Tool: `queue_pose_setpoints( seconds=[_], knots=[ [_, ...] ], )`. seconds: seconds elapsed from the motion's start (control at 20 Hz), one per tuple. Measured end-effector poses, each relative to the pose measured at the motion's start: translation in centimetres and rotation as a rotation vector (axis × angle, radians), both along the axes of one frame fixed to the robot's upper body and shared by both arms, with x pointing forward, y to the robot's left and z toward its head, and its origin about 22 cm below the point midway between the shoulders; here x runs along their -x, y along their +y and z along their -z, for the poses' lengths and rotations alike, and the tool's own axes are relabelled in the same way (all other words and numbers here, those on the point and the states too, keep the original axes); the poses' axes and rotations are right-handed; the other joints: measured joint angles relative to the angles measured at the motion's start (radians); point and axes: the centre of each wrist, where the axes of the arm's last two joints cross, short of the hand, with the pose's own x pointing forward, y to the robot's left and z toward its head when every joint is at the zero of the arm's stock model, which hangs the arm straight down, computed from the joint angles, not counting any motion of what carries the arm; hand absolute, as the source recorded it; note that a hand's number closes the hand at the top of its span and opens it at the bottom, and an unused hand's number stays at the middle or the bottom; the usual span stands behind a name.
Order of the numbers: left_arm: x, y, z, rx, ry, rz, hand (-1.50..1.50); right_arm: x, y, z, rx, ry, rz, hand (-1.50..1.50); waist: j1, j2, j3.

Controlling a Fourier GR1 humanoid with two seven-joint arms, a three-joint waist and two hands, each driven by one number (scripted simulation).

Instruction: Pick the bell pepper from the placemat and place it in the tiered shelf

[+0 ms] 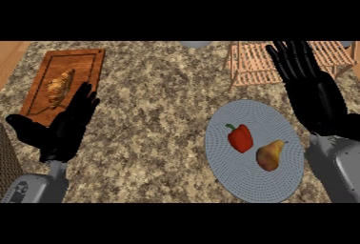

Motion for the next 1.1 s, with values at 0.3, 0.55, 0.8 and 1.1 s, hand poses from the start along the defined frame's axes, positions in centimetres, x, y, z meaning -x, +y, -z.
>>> queue_pose_setpoints(
  seconds=[0.3,0.55,0.8,1.1],
  knots=[
    [-0.3,-0.8,0.3,-0.174,-0.083,0.043,0.0,-1.9,-3.7,2.1,0.143,0.205,0.077,-1.5,0.002,-0.014,0.006],
    [-0.2,-0.9,0.2,-0.228,-0.103,0.063,0.0,-1.3,-7.3,5.3,0.187,0.334,0.318,1.5,-0.021,-0.003,0.007],
    [0.0,-2.1,1.1,-0.273,-0.115,0.093,0.0,-0.5,-9.0,10.7,0.239,0.308,0.654,-1.5,-0.004,-0.01,0.009],
    [-0.3,-3.2,1.8,-0.286,-0.114,0.101,0.0,0.4,-10.9,13.7,0.145,0.245,0.619,-1.5,-0.003,-0.019,0.009]
  ],
)
